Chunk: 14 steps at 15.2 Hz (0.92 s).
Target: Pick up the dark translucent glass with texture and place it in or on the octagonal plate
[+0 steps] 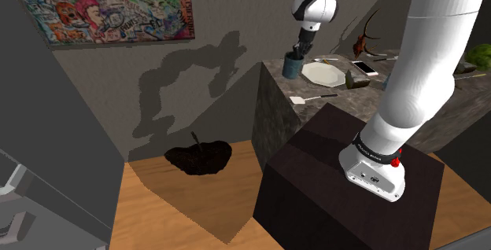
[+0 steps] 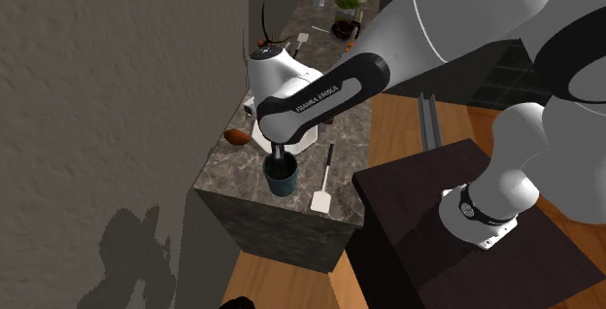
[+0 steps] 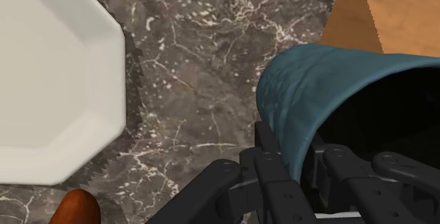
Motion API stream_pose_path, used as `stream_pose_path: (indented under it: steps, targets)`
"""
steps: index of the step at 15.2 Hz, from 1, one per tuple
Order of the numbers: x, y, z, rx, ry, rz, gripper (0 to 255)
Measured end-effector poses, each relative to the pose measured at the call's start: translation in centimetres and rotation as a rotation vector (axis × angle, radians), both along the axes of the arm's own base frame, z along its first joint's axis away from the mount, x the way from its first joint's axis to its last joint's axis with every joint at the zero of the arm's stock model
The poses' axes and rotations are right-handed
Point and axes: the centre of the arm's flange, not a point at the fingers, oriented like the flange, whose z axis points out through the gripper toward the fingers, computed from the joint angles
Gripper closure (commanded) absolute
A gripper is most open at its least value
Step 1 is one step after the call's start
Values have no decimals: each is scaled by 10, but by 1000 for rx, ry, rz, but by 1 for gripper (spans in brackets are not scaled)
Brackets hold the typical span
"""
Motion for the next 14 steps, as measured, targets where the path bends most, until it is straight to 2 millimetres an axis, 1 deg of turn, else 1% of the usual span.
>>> stream_pose_path:
  steps: [1, 3, 4, 7, 9, 11, 14]
  targets:
    - [-5, -10, 4, 0, 0, 0, 255]
    - [-11, -33, 5, 0, 0, -1, 255]
    - [-12, -48, 6, 0, 0, -1, 255]
    - [-24, -88, 8, 0, 0, -1, 255]
    - [-32, -109, 8, 0, 0, -1, 255]
    - [-38, -136, 13, 0, 0, -1, 255]
    - [-50, -173, 19, 0, 0, -1, 255]
